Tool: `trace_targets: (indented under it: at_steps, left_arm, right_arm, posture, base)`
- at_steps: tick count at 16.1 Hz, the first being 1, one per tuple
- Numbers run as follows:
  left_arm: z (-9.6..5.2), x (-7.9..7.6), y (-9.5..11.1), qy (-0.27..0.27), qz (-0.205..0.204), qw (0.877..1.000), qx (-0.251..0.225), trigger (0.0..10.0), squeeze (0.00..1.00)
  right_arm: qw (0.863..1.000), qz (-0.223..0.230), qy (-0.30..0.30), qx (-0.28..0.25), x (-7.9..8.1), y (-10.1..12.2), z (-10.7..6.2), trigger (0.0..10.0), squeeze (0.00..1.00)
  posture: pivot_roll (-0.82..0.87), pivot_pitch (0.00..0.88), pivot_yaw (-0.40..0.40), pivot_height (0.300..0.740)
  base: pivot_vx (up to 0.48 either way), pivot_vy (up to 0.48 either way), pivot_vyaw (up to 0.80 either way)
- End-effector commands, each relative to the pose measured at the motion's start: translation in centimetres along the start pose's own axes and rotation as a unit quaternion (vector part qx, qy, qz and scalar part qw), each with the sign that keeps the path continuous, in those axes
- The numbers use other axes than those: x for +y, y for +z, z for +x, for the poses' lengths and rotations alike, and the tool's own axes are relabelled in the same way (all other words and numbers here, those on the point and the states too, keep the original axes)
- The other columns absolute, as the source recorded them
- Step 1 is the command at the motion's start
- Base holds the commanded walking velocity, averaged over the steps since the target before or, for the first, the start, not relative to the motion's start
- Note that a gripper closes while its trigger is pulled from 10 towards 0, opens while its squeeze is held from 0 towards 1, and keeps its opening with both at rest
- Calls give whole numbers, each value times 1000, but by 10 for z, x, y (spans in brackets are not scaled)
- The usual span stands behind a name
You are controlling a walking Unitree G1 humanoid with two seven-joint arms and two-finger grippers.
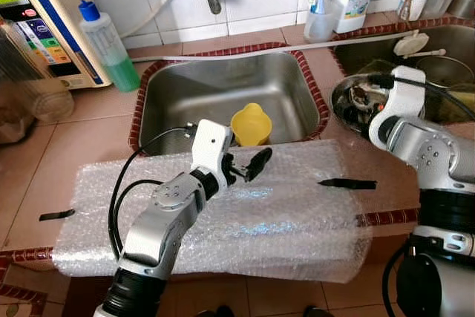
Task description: Kitchen organization
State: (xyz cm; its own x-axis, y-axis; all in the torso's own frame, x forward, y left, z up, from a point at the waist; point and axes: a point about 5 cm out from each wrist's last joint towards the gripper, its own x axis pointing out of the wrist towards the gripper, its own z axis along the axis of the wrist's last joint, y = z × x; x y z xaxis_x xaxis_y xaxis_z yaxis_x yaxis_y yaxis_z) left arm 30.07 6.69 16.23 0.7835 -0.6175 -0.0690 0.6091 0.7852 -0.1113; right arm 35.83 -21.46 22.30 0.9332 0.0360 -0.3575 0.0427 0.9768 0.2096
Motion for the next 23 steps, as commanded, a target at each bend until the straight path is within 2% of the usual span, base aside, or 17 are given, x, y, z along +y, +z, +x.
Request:
trace_targets:
  at_steps: [1,2,3,4,5,6,7,8,9,10,11,12,16,23]
  left_arm:
    - [-1,2,-2,5,3,1000,6,10000,0]
    - [-1,2,-3,5,4,1000,7,10000,0]
    - [-1,2,-3,5,4,1000,8,10000,0]
    - [-1,2,-3,5,4,1000,8,10000,0]
    - [-1,2,-3,5,4,1000,8,10000,0]
    - [0,2,-3,4,5,1000,8,10000,0]
    - [0,2,-3,4,5,1000,8,10000,0]
    - [0,2,-3,4,5,1000,8,10000,0]
    - [0,2,-3,4,6,1000,8,10000,0]
    - [0,2,-3,4,6,1000,8,10000,0]
    - [0,2,-3,4,6,1000,8,10000,0]
    - [0,2,-3,4,6,1000,8,10000,0]
    - [-1,3,-3,4,9,1000,11,10000,0]
    - [-1,3,-4,3,11,1000,15,10000,0]
  right_arm:
    - [1000,5,-6,8,-2,-4,-2,10000,0]
    - [1000,8,-12,13,-4,-6,-3,10000,0]
    - [1000,8,-15,14,-6,-7,-3,8784,0]
    - [1000,11,-16,15,-7,-7,-4,3255,0]
    - [1000,14,-18,15,-8,-8,-4,1686,0]
    - [1000,12,-21,12,-9,-7,-5,4784,0]
    - [1000,17,-21,11,-9,-7,-5,4235,0]
    - [1000,11,-18,6,-8,-7,-5,4314,0]
    - [1000,14,-19,6,-8,-7,-5,6549,0]
    - [1000,19,-23,8,-10,-8,-5,3059,0]
    - [1000,19,-23,8,-10,-8,-5,3059,0]
    - [999,25,-22,10,-10,-9,-5,0,0]
    - [998,59,-29,21,-19,-10,-3,0,0]
    - [996,77,-43,23,-33,-7,0,0,0]
  posture:
    - [-327,184,134,740]
    - [-328,185,135,740]
    - [-328,185,134,740]
    - [-329,185,136,740]
    - [-329,184,137,740]
    - [-331,185,138,740]
    - [-331,185,138,740]
    - [-331,184,138,740]
    - [-331,183,138,740]
    - [-329,185,139,740]
    - [-329,185,139,740]
    - [-328,184,138,740]
    - [-326,184,139,740]
    - [-328,181,139,740]
  base:
    - [0,0,0]
    - [0,0,0]
    - [0,0,0]
    - [0,0,0]
    - [0,0,0]
    - [0,0,0]
    - [0,0,0]
    - [0,0,0]
    - [0,0,0]
    - [0,0,0]
    - [0,0,0]
    - [0,0,0]
    - [0,0,0]
    - [0,0,0]
